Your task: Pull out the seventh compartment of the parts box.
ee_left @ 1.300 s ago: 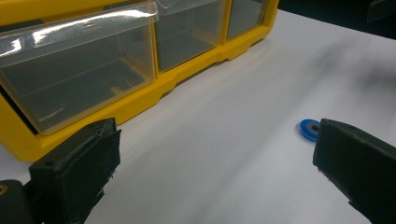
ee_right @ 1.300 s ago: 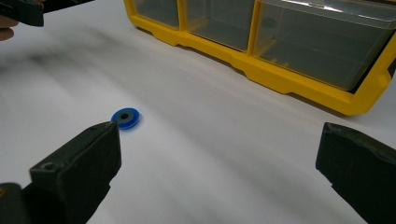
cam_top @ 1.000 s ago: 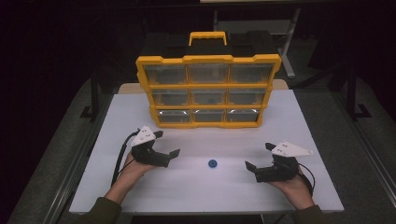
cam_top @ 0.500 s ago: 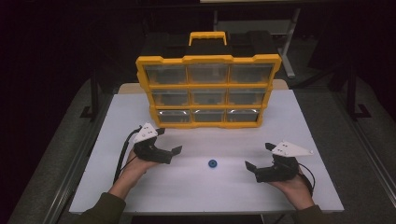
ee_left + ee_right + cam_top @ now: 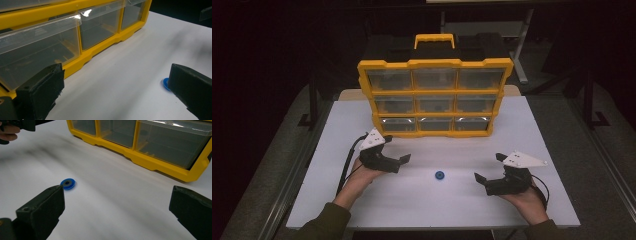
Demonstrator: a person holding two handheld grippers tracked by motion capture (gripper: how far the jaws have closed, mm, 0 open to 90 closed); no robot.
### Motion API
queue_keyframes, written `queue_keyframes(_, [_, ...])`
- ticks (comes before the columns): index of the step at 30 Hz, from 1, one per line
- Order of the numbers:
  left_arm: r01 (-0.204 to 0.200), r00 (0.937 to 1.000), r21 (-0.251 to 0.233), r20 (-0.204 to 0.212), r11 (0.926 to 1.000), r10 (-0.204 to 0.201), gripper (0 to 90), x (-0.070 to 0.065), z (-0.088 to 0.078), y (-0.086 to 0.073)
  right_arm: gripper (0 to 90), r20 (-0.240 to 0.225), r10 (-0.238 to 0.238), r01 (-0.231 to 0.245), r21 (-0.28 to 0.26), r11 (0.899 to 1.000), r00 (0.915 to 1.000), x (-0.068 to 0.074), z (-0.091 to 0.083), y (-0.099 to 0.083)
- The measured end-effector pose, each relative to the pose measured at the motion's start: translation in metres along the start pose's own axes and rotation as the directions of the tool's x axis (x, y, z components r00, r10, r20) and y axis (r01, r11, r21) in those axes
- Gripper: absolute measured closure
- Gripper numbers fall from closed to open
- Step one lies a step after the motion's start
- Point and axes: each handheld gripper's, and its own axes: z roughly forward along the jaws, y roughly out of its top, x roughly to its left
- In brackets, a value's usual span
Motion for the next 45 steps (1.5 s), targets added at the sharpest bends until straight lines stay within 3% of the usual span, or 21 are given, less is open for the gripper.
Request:
queue_keyframes(15, [-0.014, 0.9999, -0.008, 0.009, 0.9999, 0.014, 0.1, -0.003, 0.011, 0.007, 0.0, -0.001, -0.001, 0.001, 0.0, 1.0, 1.0, -0.001, 0.0, 0.0])
queue_keyframes(30, [0.005, 0.9999, -0.028, 0.013, 0.9996, -0.004, 0.1, -0.005, 0.022, 0.007, 0.0, -0.005, -0.001, 0.001, 0.009, 1.0, 1.0, 0.0, 0.001, -0.001])
queue_keyframes(45, [-0.007, 0.9999, -0.051, 0.009, 0.9987, 0.007, 0.1, -0.002, 0.025, 0.006, 0.0, -0.018, 0.001, -0.001, 0.016, 1.0, 0.9998, -0.001, 0.005, -0.005])
